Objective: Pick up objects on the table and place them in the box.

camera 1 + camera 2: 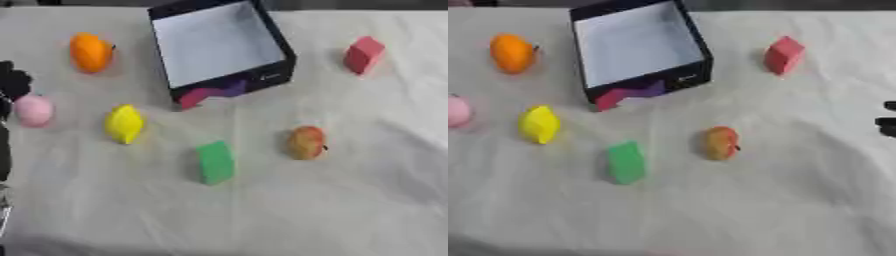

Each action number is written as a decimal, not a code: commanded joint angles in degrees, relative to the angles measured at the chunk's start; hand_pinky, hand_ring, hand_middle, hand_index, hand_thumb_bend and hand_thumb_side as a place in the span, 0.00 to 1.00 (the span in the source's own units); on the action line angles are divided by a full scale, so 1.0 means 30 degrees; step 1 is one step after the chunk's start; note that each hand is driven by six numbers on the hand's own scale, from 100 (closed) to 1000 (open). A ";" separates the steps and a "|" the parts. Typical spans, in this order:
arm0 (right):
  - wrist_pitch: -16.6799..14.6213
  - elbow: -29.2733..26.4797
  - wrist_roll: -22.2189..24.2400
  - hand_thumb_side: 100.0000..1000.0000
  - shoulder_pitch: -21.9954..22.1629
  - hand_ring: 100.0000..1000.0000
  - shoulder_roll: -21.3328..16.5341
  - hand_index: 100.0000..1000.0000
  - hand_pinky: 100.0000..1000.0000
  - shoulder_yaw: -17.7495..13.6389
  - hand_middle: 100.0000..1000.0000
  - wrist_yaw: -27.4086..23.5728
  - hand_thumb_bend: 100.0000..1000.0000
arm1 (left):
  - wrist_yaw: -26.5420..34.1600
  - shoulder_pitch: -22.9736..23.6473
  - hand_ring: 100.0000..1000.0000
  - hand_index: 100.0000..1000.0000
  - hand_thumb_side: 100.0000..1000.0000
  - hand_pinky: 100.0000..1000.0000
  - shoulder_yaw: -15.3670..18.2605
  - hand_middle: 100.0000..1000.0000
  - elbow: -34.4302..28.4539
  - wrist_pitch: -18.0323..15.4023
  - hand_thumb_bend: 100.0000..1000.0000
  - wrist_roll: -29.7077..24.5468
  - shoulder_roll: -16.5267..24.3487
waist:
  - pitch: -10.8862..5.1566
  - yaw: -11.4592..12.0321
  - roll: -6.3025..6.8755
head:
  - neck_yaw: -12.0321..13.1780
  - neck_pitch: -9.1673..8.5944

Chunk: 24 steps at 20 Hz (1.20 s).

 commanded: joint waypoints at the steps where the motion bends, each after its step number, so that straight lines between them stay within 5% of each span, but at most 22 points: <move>1: -0.0133 -0.0093 0.0022 0.48 -0.0054 0.77 -0.0365 0.90 0.82 -0.0072 0.83 0.0023 0.00 | -0.0094 -0.0080 0.69 0.70 0.75 0.81 0.0272 0.57 -0.0427 -0.0033 0.00 0.0116 0.0535 | -0.0247 -0.0005 0.0007 | -0.0017 -0.0008; 16: -0.0540 -0.0327 0.0166 0.46 -0.0163 0.78 -0.1051 0.91 0.82 0.0145 0.84 -0.0079 0.00 | -0.0024 -0.0033 0.69 0.70 0.75 0.81 0.0281 0.57 -0.0373 -0.0019 0.00 0.0088 0.0513 | -0.0168 -0.0038 -0.0062 | 0.0062 -0.0045; 20: -0.1116 -0.0743 0.0544 0.44 -0.0277 0.79 -0.2597 0.92 0.83 0.0523 0.85 -0.0397 0.00 | -0.0003 0.0042 0.70 0.70 0.75 0.82 0.0270 0.57 -0.0347 -0.0002 0.00 0.0068 0.0599 | -0.0257 -0.0084 -0.0089 | 0.0010 0.0048; 24: -0.2474 -0.1406 0.0565 0.31 -0.0283 0.80 -0.6046 0.92 0.82 0.1255 0.85 -0.0480 0.00 | 0.0058 0.0111 0.70 0.70 0.75 0.82 0.0245 0.57 -0.0335 0.0014 0.00 0.0002 0.0739 | -0.0329 -0.0129 -0.0113 | -0.0038 0.0099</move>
